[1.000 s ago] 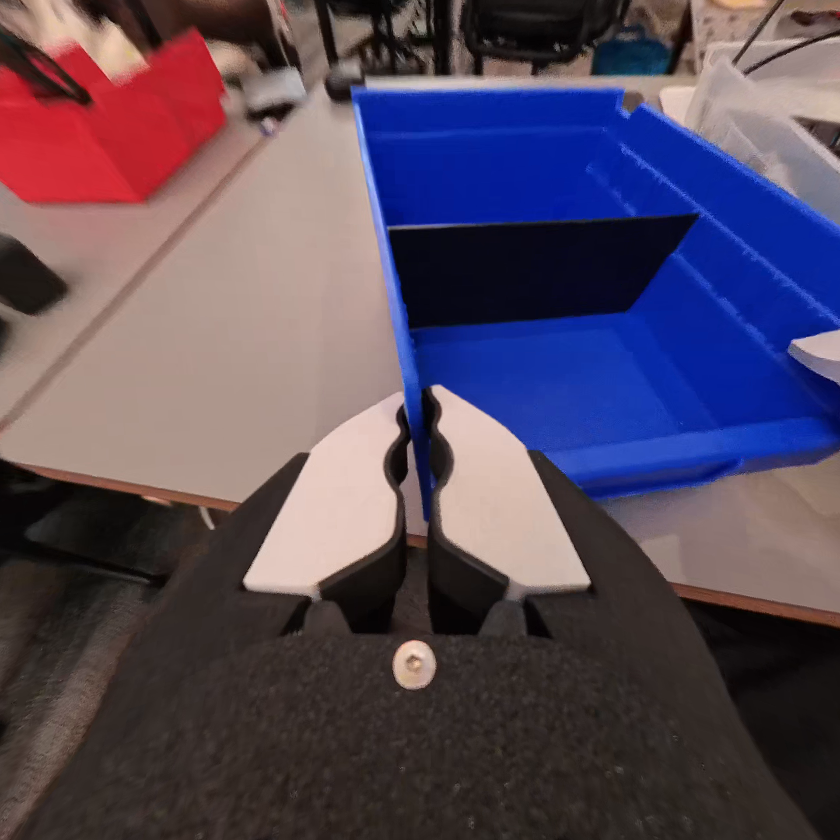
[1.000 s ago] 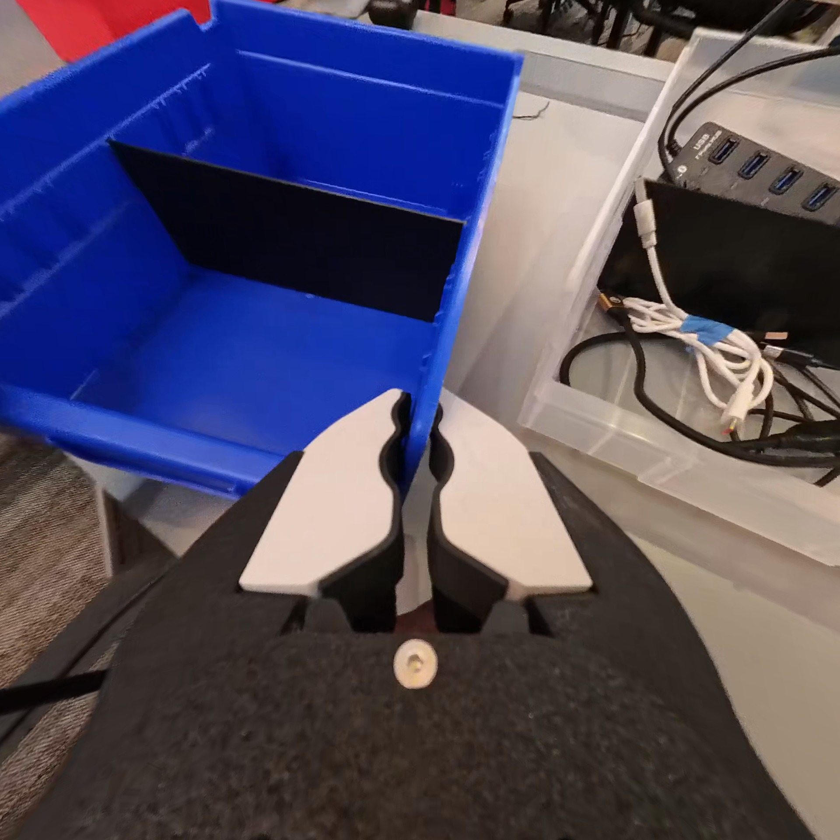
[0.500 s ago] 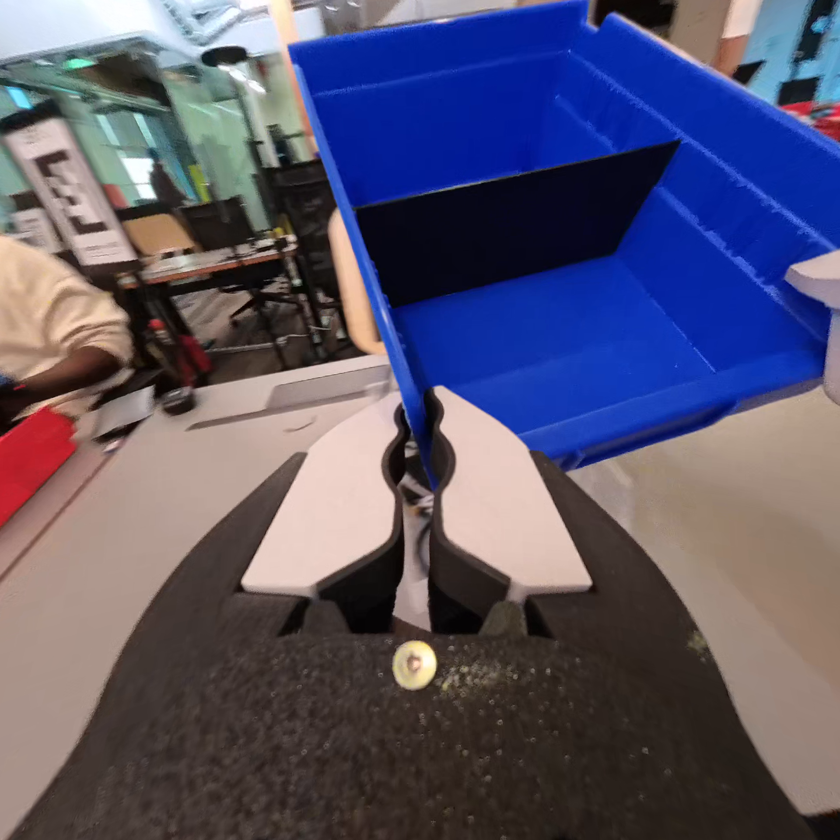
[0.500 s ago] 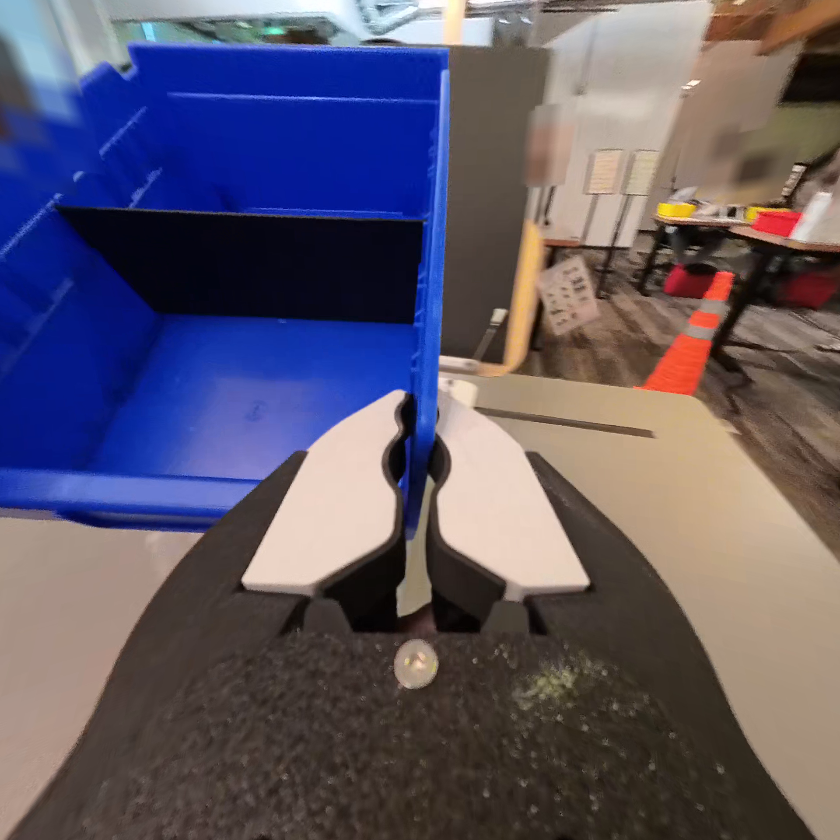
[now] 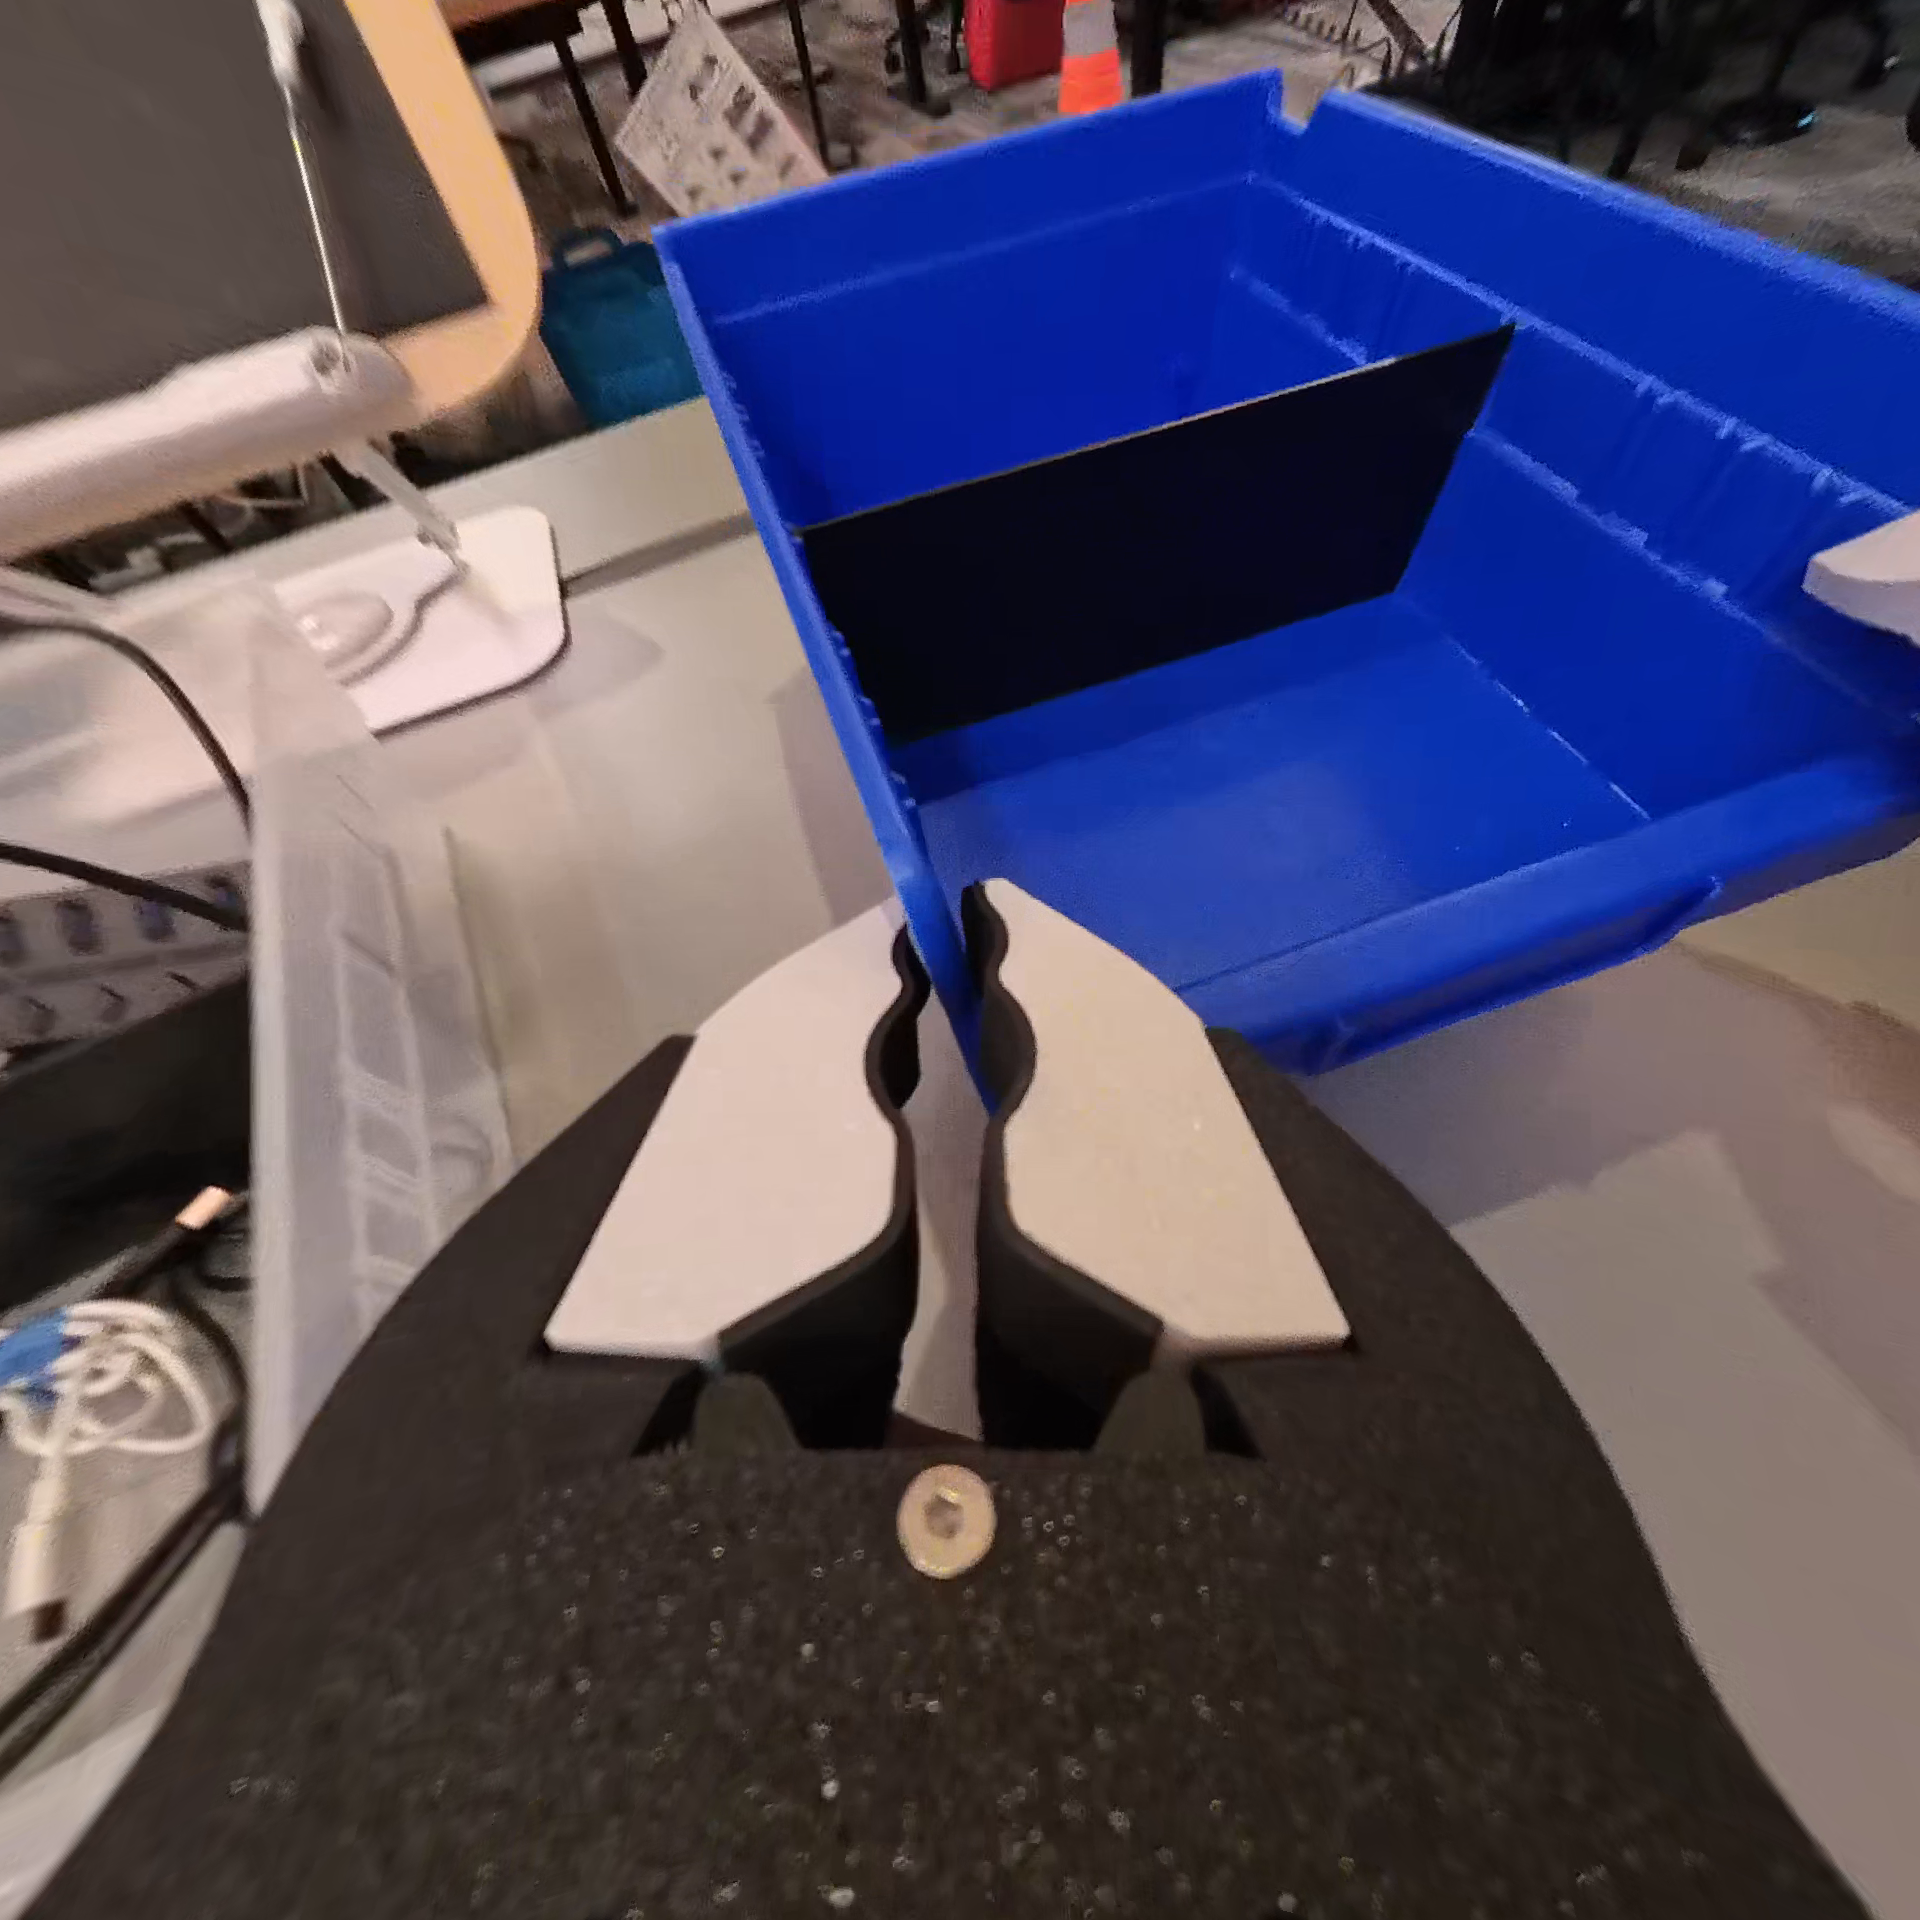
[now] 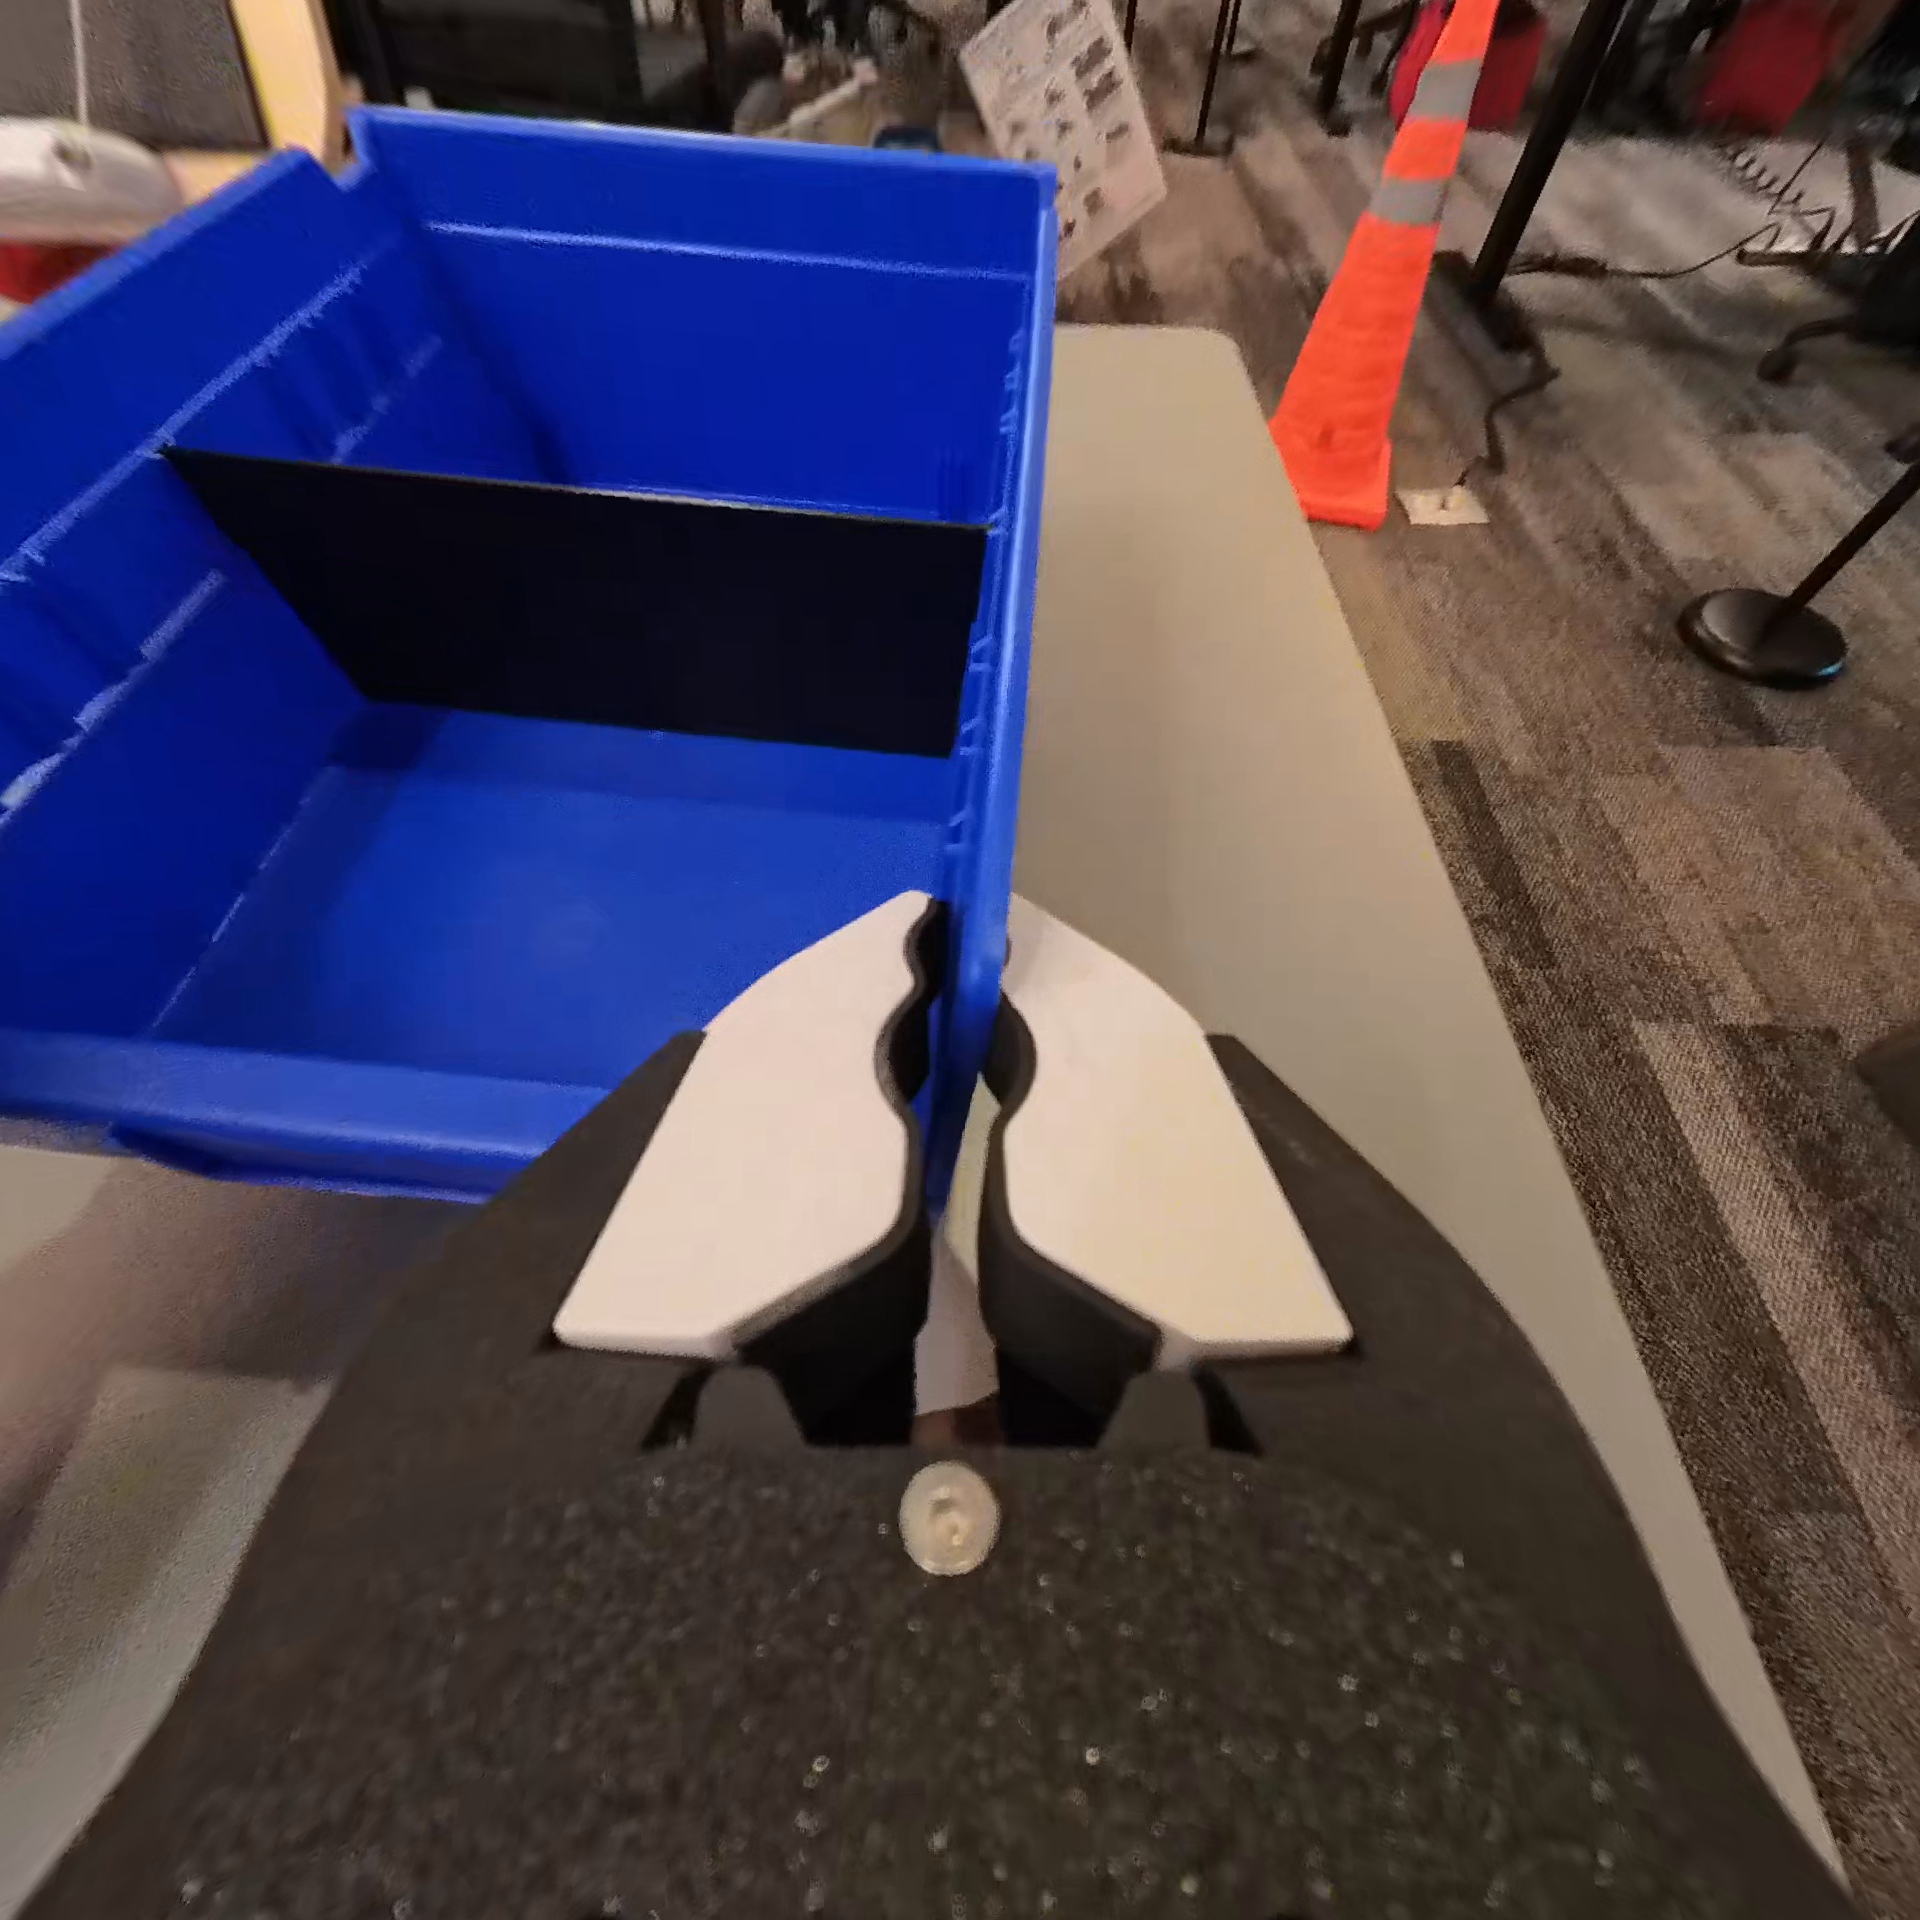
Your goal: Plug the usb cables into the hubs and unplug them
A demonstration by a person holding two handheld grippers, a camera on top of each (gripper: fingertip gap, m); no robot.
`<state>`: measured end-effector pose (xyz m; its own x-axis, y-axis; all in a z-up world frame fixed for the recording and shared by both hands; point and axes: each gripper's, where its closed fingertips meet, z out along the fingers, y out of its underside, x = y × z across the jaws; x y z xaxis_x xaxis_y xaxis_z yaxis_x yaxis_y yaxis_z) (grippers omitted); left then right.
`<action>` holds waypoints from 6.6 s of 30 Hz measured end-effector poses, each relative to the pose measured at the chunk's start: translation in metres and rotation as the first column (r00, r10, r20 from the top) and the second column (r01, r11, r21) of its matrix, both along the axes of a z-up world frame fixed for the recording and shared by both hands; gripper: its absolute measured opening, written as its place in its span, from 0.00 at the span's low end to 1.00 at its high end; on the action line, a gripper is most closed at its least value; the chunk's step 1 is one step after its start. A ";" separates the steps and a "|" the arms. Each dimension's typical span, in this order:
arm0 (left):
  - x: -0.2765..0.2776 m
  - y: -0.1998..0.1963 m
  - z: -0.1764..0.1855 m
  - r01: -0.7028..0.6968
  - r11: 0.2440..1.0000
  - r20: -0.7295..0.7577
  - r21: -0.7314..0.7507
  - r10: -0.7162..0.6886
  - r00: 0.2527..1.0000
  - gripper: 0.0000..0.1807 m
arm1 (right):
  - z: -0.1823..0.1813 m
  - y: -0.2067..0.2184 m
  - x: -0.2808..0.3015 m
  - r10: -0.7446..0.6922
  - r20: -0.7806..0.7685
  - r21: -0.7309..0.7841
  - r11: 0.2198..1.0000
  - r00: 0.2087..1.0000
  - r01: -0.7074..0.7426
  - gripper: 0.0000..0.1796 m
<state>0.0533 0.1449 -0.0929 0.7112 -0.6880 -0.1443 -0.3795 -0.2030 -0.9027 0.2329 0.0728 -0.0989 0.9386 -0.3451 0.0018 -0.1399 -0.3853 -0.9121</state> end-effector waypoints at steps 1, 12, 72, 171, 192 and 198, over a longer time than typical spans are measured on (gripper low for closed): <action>0.000 0.002 -0.008 -0.006 1.000 0.011 -0.020 0.006 1.000 0.03 | -0.006 0.004 0.000 0.012 0.004 -0.023 1.000 1.000 -0.012 0.02; -0.016 -0.032 -0.011 0.228 0.963 0.053 -0.140 -0.223 0.973 0.14 | -0.035 0.009 0.005 -0.040 0.060 -0.169 0.984 0.997 0.049 0.07; -0.557 0.192 -0.016 -0.325 0.940 0.202 -0.106 0.341 0.918 0.06 | -0.017 0.175 -0.550 0.527 0.138 -0.033 0.849 0.839 -0.528 0.18; -0.434 0.353 -0.062 -0.447 0.179 -0.076 -0.877 0.865 0.496 0.48 | -0.058 -0.034 -0.151 0.170 -0.292 -0.005 0.984 0.941 -0.179 0.22; -0.383 0.346 0.037 -0.264 0.727 0.360 -0.634 0.580 0.731 0.24 | -0.059 -0.031 -0.167 0.212 -0.271 -0.026 0.973 0.939 -0.228 0.22; -0.355 0.304 0.141 -0.209 0.934 0.420 -0.290 0.321 0.849 0.24 | -0.047 -0.027 -0.176 0.237 -0.184 0.013 0.971 0.954 -0.239 0.22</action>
<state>-0.3016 0.4489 0.0476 0.8178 -0.4371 0.3744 0.1586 -0.4541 -0.8767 0.0571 0.0460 -0.1457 0.9781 -0.1124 -0.1752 -0.2070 -0.4360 -0.8758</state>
